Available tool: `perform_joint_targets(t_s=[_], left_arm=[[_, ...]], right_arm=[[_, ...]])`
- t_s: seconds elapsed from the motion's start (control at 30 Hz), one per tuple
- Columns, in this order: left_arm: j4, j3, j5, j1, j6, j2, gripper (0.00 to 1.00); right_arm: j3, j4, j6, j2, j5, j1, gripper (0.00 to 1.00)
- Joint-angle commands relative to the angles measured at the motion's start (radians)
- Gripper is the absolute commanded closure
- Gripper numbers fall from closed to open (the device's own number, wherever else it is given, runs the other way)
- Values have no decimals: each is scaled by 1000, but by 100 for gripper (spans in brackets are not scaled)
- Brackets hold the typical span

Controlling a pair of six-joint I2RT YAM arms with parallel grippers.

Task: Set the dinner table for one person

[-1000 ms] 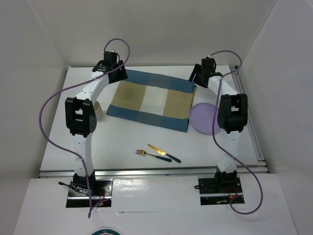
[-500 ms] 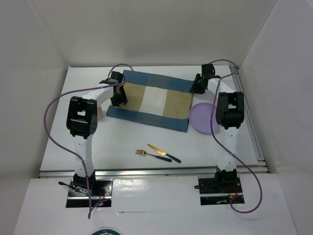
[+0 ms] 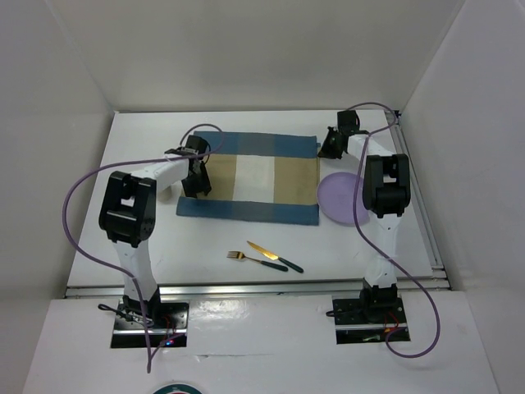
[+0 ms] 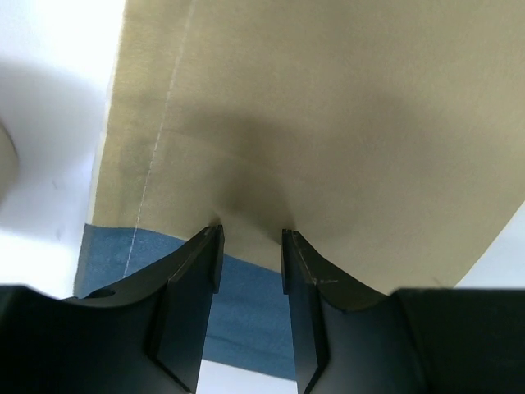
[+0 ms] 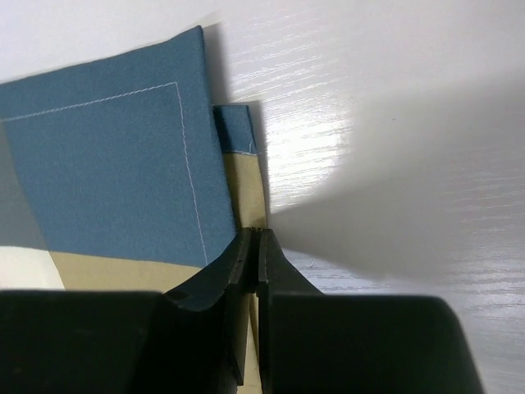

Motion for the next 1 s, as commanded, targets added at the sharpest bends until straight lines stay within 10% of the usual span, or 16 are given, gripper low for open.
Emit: perform_joint_targets(t_s=[0.0,0.3,0.57,0.77,0.97], left_arm=[[-59,-64,-18,-29,-24,-74,49],[-134,-25,-136,-86,-53,-134,44],[-251,187,-213,-104,-2,-214,40],[-260,198,-213,-113,28,-335,34],[-185,97,-129,-113,28,-455,31]], right_arm=[[-29,-86,-17,6,20,11,97],[-8,-109,-26,-51,11,31,98],[-47,-127,-14,-278,82,40,66],[-340,-156,55,-619,230,2,26],[-730,-282,227,-1003,225,-111,23]])
